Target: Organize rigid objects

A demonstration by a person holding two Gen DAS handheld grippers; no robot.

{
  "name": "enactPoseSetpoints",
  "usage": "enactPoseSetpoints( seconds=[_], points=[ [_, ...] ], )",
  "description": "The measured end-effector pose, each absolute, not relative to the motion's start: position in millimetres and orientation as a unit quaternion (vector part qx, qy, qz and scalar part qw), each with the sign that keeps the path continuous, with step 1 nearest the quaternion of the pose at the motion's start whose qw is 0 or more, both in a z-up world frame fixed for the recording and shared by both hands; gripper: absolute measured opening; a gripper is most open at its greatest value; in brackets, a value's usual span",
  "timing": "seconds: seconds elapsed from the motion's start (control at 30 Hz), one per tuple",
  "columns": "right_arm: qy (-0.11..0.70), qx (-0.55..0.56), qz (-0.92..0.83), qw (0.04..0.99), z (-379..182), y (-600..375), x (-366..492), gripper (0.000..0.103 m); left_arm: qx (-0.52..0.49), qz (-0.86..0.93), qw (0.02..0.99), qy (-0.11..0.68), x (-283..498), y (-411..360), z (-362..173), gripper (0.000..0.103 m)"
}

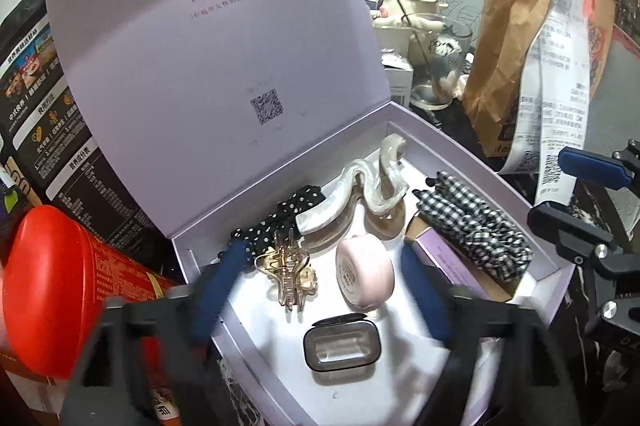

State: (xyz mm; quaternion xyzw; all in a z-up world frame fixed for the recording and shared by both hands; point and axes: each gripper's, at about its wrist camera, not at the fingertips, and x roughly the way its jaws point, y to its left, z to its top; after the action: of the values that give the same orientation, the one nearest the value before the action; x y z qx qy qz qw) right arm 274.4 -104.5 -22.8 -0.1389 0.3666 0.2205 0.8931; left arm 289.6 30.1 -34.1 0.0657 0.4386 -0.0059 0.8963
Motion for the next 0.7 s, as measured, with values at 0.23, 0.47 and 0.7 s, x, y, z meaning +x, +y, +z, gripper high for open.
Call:
enactPoseSetpoints(
  seconds=[0.23,0.47,0.7],
  points=[
    [0.360,-0.144,0.218,0.896,-13,-104,266,0.062,0.062,-0.004,0.905,0.420,273,31,-10,0.096],
    [0.338,-0.142,0.205,0.908,11,-107,250,0.089,0.050,0.011,0.921,0.387,250,38,25,0.097],
    [0.300,-0.147,0.186,0.924,37,-114,226,0.097,0.056,0.013,0.934,0.353,218,34,57,0.100]
  ],
)
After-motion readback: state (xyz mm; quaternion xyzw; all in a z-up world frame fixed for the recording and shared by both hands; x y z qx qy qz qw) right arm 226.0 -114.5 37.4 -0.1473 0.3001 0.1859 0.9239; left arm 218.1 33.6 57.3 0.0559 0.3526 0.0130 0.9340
